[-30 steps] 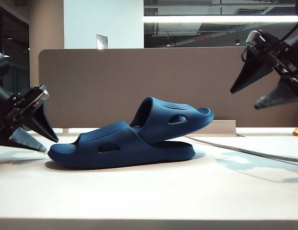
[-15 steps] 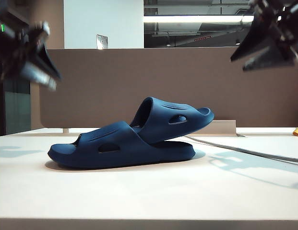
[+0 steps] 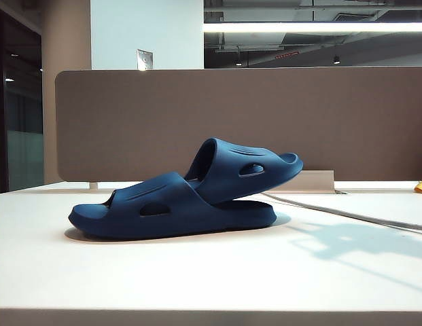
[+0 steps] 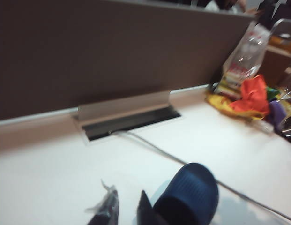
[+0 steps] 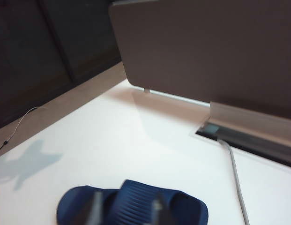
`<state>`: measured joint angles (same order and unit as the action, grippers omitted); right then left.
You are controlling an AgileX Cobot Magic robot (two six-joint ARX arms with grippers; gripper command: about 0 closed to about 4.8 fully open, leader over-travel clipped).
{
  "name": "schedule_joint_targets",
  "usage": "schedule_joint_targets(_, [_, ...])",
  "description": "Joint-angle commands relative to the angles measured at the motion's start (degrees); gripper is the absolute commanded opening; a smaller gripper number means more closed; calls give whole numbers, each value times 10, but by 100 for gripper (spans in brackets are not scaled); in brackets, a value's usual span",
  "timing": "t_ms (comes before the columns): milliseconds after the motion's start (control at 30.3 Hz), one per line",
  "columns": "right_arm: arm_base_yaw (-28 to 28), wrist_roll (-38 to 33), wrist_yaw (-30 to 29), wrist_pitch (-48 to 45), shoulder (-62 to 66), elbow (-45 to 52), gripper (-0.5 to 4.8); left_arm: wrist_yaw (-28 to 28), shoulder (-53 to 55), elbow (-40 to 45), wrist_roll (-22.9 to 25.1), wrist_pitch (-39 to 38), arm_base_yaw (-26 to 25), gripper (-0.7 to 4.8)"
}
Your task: Interlock the pair of blue slippers on the table with their fronts facing up.
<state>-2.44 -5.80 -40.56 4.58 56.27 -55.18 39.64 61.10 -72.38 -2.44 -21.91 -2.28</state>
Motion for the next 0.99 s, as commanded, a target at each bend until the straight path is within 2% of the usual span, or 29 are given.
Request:
schedule_joint_targets(33, [-1,-2,0,25,-43,-1,102,-23,-41,3,4,-32,0,56])
schedule_joint_targets(165, [-1,7,31,67,-97,3,97,-41,-110,32,5,-42,0,56])
schedule_joint_targets(231, [-1,14,50,86,-127,10,62,-45,-146,50,6,-42,0,56])
schedule_joint_targets(330, [-1,14,61,97,-169,26,51,-66,-194,72,9,-42,0,52])
schedule_joint_targets(429, [-1,14,68,99,-207,48,47,-66,-236,91,9,-42,0,52])
schedule_joint_targets(594, [-1,13,91,103,-276,99,9,-66,-294,129,9,-47,0,52])
schedule_joint_targets(858, [-1,13,143,107,-398,193,8,-66,-361,221,2,-48,1,52])
schedule_joint_targets(990, [-1,13,191,119,-445,225,8,-66,-371,261,2,-48,1,52])
